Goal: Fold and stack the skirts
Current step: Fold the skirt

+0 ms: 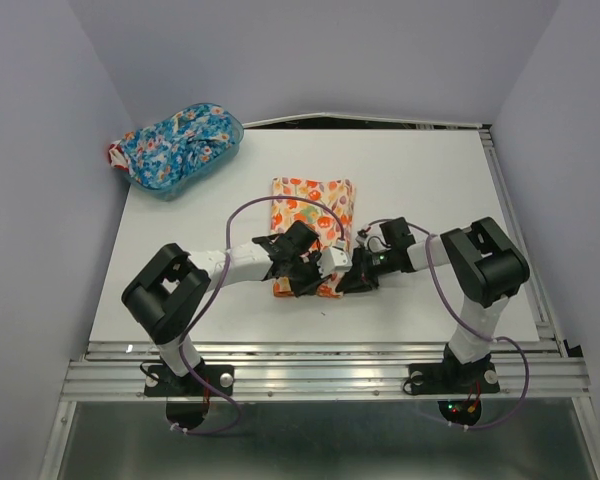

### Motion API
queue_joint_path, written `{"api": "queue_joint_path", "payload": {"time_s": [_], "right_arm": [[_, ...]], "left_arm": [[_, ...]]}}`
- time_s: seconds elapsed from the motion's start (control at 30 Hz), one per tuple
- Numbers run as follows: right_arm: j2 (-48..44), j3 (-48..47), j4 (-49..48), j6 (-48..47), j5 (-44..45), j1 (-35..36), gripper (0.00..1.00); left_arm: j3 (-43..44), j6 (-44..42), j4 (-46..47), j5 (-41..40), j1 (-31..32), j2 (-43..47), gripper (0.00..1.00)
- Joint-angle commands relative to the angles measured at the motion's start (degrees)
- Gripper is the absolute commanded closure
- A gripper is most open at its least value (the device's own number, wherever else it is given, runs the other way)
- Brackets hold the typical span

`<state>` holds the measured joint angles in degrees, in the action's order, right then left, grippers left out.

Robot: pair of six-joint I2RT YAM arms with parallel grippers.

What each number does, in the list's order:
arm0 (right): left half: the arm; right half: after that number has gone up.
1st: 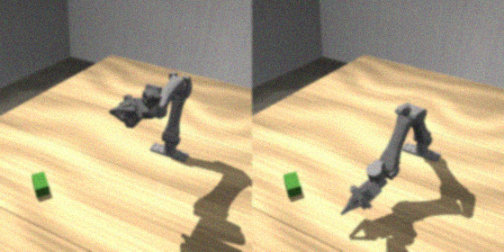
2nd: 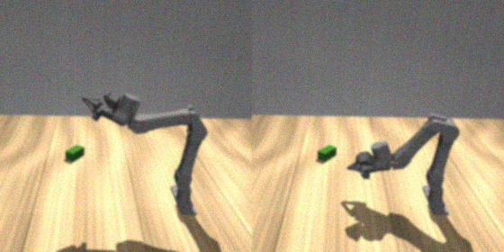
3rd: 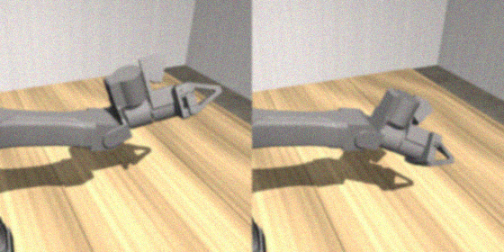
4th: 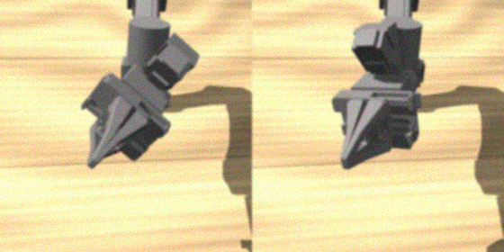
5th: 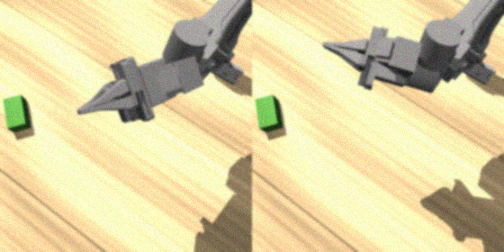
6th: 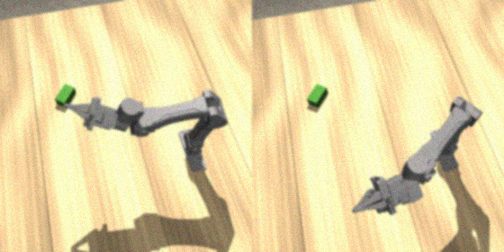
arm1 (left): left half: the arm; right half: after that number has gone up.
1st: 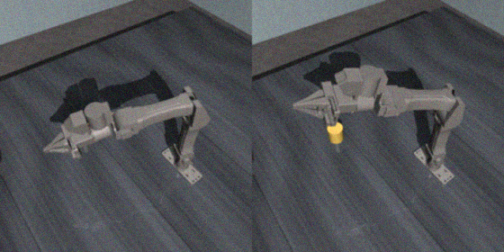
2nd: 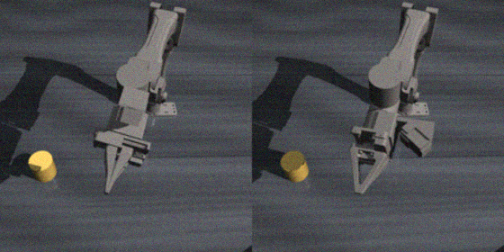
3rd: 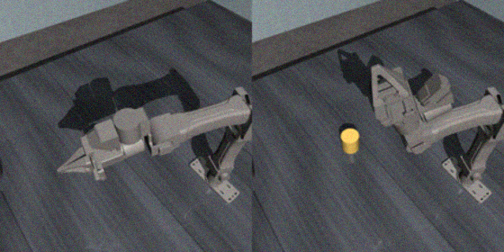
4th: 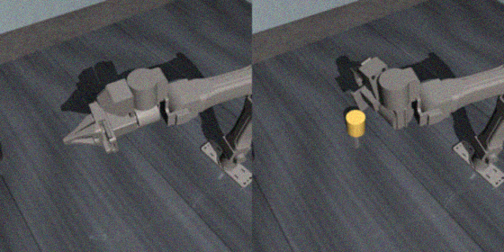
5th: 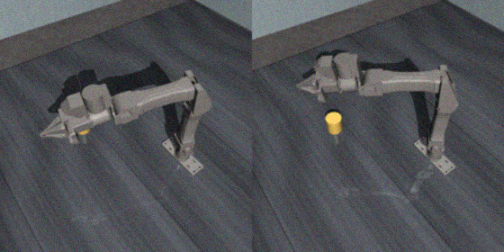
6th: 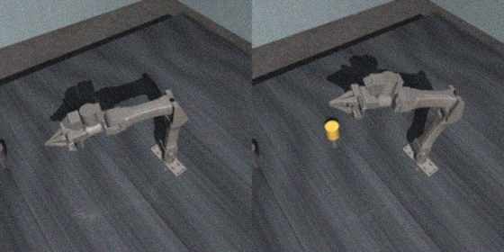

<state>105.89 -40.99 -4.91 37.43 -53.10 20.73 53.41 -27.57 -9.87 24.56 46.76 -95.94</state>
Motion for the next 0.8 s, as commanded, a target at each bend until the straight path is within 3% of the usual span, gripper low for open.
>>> {"api": "queue_joint_path", "payload": {"time_s": [0.0, 0.03, 0.1, 0.23, 0.3, 0.4, 0.57, 0.77], "right_arm": [[3.54, -1.63, 0.51, -1.66, 6.53, 0.63, 0.88], [2.41, -2.50, 0.86, -0.61, 5.82, 0.63, 0.91], [0.73, -3.65, -0.01, 2.71, 3.80, 0.63, 0.99], [-1.29, -6.19, -2.47, 7.74, -1.46, 0.63, 0.99], [-1.47, -6.99, -2.56, 9.23, -2.88, 0.63, 0.99], [-1.82, -6.38, -3.44, 13.54, -5.17, 0.63, 0.99], [-2.61, -4.71, -7.22, 19.69, -8.06, 0.63, 0.99], [-2.35, -5.41, -7.92, 21.98, -9.74, 0.63, 0.99]], "left_arm": [[1.00, 1.64, -1.29, 2.34, -0.09, 1.45, 0.83], [0.74, 1.91, -1.29, 2.43, -0.09, 2.42, 0.81], [-0.75, 2.69, -0.68, 2.25, -0.01, 6.79, 0.67], [-5.66, 3.49, 2.13, -3.45, -0.09, 17.52, 0.36], [-7.78, 2.79, 4.59, -6.87, -0.01, 21.57, 0.31], [-11.21, -0.02, 6.87, -15.73, 0.34, 27.02, 0.28], [-17.00, -3.54, 12.84, -25.68, 2.80, 27.47, 0.27], [-18.08, -5.47, 19.71, -28.07, 4.56, 23.09, 0.26]]}}
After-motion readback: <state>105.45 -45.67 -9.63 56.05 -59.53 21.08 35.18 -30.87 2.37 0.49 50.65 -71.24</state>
